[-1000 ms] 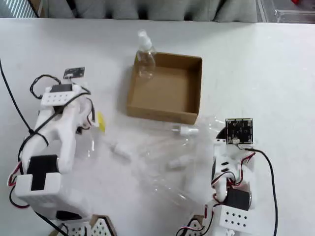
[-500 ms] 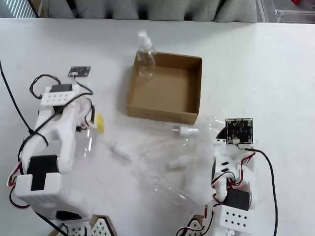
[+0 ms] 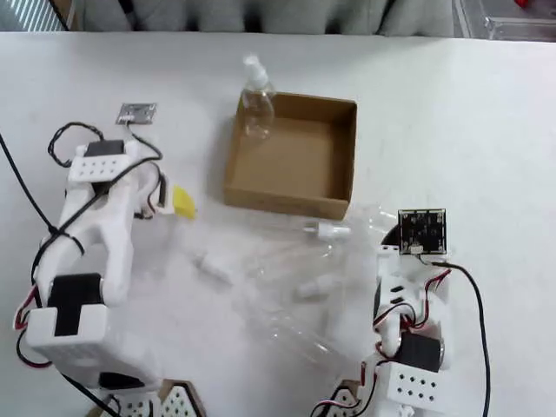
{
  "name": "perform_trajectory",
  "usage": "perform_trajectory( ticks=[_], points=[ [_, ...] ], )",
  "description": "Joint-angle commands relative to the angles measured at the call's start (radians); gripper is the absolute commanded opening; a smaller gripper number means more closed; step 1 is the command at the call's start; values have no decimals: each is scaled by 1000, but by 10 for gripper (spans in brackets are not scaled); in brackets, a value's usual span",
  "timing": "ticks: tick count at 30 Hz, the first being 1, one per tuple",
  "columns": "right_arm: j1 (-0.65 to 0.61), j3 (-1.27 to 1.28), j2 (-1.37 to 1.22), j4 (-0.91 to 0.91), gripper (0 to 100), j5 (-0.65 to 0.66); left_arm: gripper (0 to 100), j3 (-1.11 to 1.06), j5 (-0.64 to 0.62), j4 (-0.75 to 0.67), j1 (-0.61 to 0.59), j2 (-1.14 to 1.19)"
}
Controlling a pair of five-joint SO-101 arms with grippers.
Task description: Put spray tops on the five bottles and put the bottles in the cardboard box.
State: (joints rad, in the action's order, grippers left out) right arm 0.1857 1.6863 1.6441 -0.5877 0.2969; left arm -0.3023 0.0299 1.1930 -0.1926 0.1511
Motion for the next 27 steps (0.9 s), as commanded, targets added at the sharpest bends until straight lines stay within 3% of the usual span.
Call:
perform_trajectory(
  ticks=[1,5,14,27],
  points=[
    [12,9,-2,-2,16,0,335,54,63,-17,-1,-4],
    [12,9,-1,-2,16,0,335,52,143,-21,-7,-1],
    [12,9,-2,-2,16,0,335,52,193,-66,-2,1],
    [13,9,-4,-2,16,0,335,52,201,-69,-1,12]
  ],
)
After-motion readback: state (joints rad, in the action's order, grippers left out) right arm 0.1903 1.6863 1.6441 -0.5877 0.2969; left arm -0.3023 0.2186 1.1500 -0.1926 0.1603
